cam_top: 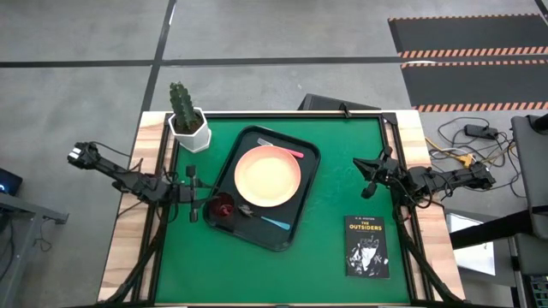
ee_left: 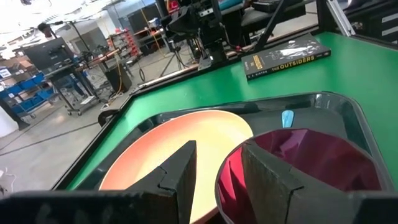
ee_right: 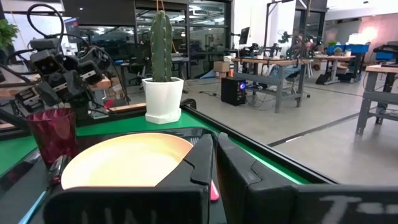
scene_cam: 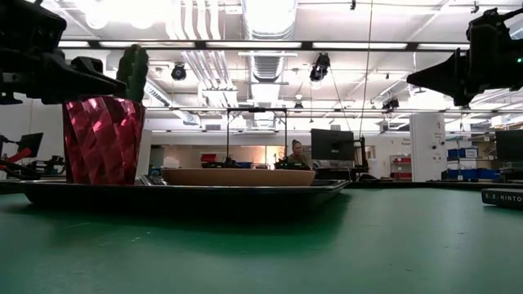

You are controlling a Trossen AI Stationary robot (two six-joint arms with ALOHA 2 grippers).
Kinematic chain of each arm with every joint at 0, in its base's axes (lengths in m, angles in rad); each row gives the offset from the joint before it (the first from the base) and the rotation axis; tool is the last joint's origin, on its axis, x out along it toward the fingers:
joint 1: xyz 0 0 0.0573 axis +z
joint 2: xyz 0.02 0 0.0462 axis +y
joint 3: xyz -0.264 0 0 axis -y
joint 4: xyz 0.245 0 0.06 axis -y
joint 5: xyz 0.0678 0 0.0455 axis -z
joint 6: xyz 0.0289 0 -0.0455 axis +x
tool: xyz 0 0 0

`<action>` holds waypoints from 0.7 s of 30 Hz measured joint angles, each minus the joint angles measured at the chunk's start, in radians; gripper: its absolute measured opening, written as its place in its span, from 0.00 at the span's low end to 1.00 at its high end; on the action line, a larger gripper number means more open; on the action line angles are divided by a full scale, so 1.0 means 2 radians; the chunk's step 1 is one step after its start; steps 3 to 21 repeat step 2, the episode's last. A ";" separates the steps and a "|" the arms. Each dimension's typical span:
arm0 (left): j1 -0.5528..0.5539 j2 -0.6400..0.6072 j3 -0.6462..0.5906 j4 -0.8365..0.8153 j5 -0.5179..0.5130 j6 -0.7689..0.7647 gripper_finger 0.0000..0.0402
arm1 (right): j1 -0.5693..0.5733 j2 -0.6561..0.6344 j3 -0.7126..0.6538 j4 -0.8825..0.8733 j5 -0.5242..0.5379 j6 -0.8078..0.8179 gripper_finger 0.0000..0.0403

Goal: Pick and place plate/cup/fork/spoon on tray
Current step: Return to Home Position

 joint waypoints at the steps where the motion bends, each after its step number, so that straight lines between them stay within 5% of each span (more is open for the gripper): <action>1: 0.000 0.002 0.000 0.000 0.000 0.000 0.27 | 0.000 0.000 0.000 0.000 0.000 -0.001 0.02; 21: 0.000 0.003 0.000 0.000 0.000 0.000 0.27 | 0.000 0.000 0.000 0.000 0.000 -0.001 0.02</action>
